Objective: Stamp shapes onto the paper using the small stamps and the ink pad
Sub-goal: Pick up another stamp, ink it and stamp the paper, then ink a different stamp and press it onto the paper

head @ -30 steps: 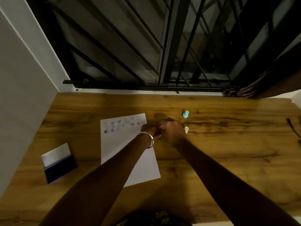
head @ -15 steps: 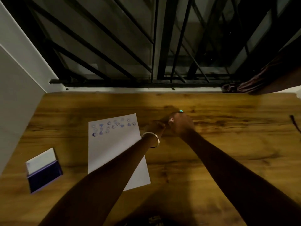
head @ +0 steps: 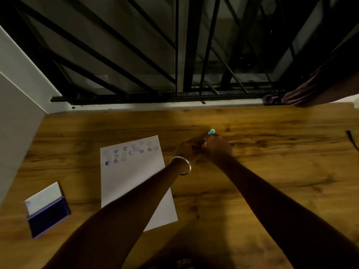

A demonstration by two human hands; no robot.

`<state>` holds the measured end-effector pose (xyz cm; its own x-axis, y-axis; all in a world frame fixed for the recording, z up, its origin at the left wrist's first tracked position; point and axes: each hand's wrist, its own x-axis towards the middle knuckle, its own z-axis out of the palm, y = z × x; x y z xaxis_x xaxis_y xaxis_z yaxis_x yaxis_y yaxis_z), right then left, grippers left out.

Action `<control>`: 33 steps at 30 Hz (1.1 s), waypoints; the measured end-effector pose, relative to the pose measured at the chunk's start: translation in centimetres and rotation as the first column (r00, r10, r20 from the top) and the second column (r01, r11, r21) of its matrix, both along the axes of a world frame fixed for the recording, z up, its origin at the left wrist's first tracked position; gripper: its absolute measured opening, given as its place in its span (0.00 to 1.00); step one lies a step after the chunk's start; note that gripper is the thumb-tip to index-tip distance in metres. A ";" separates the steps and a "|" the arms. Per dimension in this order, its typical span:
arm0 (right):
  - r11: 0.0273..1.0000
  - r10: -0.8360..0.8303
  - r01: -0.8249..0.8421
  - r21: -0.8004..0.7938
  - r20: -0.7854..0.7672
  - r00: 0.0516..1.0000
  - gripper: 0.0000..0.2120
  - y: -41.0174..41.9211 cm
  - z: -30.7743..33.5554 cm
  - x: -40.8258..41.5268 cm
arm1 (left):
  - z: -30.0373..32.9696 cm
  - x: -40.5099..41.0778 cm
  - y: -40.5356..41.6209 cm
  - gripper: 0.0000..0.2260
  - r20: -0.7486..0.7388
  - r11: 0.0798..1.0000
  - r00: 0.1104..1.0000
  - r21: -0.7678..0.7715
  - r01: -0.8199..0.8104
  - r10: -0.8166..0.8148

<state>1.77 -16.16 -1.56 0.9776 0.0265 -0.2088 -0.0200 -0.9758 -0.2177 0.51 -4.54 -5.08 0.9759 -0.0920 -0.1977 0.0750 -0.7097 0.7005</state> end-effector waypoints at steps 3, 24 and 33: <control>0.999 -0.029 0.027 0.025 0.054 0.998 0.14 -0.2 0.2 0.0 | 0.0 0.1 0.1 0.09 -0.046 0.999 0.999 -0.023 -0.025 0.024; 1.000 0.020 -0.018 -0.014 0.118 0.993 0.14 0.2 2.7 2.5 | 1.4 0.4 4.6 0.05 -0.488 0.662 0.819 -0.511 -0.548 0.302; 0.953 0.195 -0.234 0.194 0.200 0.960 0.10 9.4 4.6 -0.5 | 3.3 -1.5 9.9 0.15 -0.583 0.347 0.758 -0.674 -0.652 0.293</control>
<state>1.23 -6.77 3.07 0.9644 0.2645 -0.0002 0.2421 -0.8830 -0.4021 -0.98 5.37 -1.74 0.7991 0.0774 -0.5962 0.5230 0.3998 0.7528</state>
